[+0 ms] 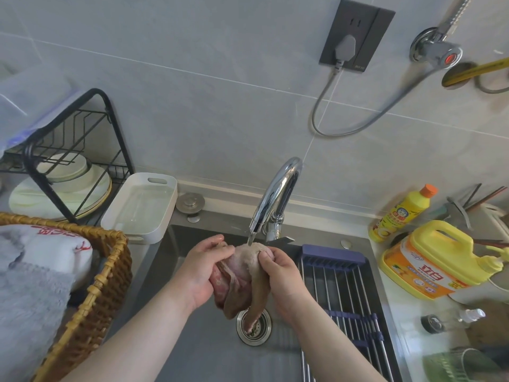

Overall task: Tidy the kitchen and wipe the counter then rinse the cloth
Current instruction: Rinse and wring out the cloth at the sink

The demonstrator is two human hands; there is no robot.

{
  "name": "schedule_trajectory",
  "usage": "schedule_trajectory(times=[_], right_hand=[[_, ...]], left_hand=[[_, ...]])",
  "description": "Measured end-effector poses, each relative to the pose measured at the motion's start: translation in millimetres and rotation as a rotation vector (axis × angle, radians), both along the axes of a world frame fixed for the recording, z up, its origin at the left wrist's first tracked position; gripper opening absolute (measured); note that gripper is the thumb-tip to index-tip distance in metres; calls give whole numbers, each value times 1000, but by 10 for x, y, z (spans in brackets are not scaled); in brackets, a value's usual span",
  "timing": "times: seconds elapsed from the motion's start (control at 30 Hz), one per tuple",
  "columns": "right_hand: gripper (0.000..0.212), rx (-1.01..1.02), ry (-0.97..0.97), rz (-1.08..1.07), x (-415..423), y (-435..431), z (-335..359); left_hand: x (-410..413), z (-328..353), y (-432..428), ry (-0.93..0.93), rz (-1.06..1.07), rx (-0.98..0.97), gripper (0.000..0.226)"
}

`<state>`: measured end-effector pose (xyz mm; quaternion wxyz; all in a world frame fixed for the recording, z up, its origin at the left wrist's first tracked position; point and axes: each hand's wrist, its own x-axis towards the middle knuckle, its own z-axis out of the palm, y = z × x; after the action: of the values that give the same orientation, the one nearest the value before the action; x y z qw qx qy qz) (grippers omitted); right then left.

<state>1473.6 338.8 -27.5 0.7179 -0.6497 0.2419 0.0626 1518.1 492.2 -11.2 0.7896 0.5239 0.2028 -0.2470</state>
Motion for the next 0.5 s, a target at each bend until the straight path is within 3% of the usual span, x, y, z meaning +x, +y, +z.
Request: schedule_trajectory(times=[0.07,0.17,0.33,0.43,0.5], right_hand=[[21,-42,18,12,15,36,12],[23,-89,8,-17,27,46,12],[26,-220,-11,27,17,60,60],[34,-371,2,90,59,71,133],[34,-332,42,135,103,70,149]], left_hand=[[-19,12,-1,7,-97,36,23],[-24,4,-20,-30,-82,103,8],[16,-35,40,-126,59,150,28],[26,-16,79,-131,163,101,28],[55,1,103,-117,225,50,25]])
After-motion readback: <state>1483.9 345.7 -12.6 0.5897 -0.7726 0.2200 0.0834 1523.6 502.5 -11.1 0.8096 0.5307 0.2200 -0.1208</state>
